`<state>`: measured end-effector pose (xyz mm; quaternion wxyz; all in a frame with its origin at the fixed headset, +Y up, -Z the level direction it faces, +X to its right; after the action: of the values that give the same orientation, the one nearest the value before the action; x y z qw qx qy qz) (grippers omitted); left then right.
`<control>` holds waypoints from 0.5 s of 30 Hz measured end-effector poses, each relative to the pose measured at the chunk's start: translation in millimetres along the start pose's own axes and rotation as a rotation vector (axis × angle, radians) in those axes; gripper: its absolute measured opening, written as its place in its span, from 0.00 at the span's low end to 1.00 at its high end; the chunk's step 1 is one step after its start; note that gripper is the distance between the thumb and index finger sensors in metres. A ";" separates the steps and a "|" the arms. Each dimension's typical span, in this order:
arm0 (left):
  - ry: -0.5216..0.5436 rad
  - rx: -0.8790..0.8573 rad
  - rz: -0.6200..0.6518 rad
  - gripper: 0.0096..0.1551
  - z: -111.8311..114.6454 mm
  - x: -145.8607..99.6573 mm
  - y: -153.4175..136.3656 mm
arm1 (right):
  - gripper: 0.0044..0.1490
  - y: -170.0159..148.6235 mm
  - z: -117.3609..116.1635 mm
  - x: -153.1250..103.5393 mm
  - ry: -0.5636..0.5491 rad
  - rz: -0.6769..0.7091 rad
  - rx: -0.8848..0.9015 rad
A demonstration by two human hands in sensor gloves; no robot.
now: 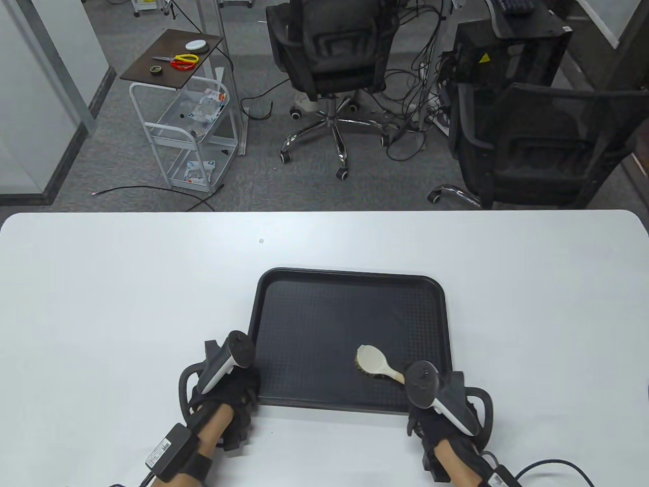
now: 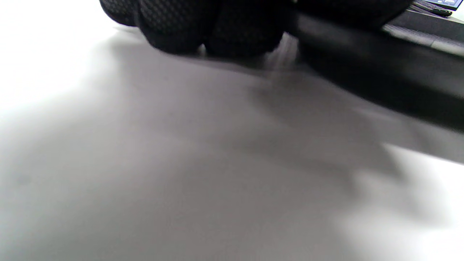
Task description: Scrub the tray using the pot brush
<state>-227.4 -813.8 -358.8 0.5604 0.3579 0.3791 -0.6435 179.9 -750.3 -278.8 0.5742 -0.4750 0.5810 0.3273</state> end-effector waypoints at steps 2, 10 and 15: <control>0.000 -0.001 0.000 0.47 0.1 0.0 -0.1 | 0.32 -23.9 10.1 -2.1 -0.015 -0.052 -0.008; 0.002 0.001 -0.001 0.47 0.0 -0.1 -0.1 | 0.33 -51.5 37.5 -4.7 -0.011 -0.137 -0.035; 0.003 0.003 -0.002 0.47 -0.1 -0.4 -0.1 | 0.33 8.0 44.9 -13.8 -0.083 0.012 -0.073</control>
<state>-227.5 -813.6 -358.5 0.5586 0.3593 0.3794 -0.6441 186.9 -703.6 -272.3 0.5782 -0.4782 0.5470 0.3712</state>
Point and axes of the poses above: the tracker on the back of each hand, its own y axis roughly to the thumb side, its own x axis roughly from the wrist to the fingertips, z = x × y, the point moved 3 cm from there along x, roughly from the wrist to the fingertips, and after that the axes turned 11 degrees about x, right-handed, at the moved point
